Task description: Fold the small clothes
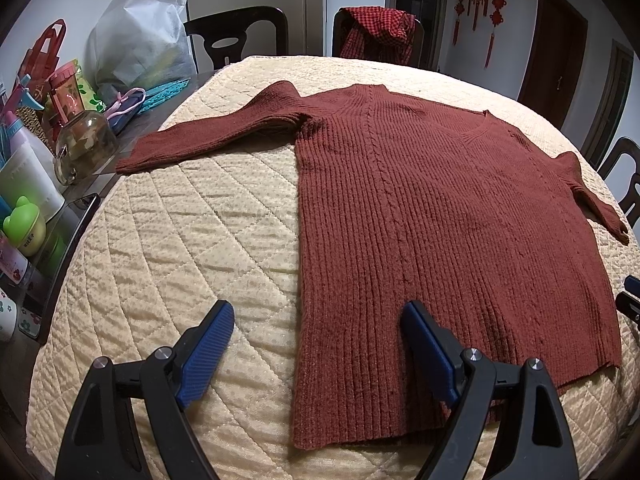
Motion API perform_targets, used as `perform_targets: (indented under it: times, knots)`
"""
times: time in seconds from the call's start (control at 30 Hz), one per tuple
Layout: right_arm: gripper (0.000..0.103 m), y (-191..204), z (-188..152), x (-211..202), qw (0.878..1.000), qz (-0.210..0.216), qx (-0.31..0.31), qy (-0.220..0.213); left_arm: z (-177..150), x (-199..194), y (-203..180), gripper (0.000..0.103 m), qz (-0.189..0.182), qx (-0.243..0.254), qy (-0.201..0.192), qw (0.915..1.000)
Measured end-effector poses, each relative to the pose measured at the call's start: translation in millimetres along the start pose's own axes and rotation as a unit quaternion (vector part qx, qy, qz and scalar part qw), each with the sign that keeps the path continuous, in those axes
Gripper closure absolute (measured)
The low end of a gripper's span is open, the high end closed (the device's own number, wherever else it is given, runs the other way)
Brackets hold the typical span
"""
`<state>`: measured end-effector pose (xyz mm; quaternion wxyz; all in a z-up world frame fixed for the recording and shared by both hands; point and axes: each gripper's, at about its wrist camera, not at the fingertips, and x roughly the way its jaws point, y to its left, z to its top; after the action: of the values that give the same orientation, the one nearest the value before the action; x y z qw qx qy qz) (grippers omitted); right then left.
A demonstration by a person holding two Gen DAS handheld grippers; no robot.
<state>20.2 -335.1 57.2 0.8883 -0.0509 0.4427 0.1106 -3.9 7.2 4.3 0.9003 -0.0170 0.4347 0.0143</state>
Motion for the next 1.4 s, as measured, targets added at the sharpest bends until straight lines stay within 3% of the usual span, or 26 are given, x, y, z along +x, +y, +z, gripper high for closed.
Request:
perform_targets:
  times: [0.4, 0.83, 1.13, 1.4]
  knots:
    - [0.043, 19.5, 19.3, -2.6, 1.0, 0.015, -0.022, -0.014, 14.8, -4.0, -0.2, 0.018, -0.003, 0.008, -0.006, 0.9999]
    - [0.043, 50.8, 53.5, 11.6, 0.997, 0.037, -0.068, -0.025, 50.5, 1.7, 17.6, 0.018, 0.022, 0.002, -0.032, 0.9993]
    - [0.043, 55.4, 71.3, 37.9, 0.996, 0.041, -0.08, -0.013, 73.6, 35.9, 55.2, 0.018, 0.05, -0.032, -0.019, 0.998]
    - [0.043, 58.8, 79.5, 50.9, 0.995, 0.049, -0.083, -0.008, 92.1, 54.7, 115.5, 0.018, 0.039, -0.126, -0.022, 0.9911]
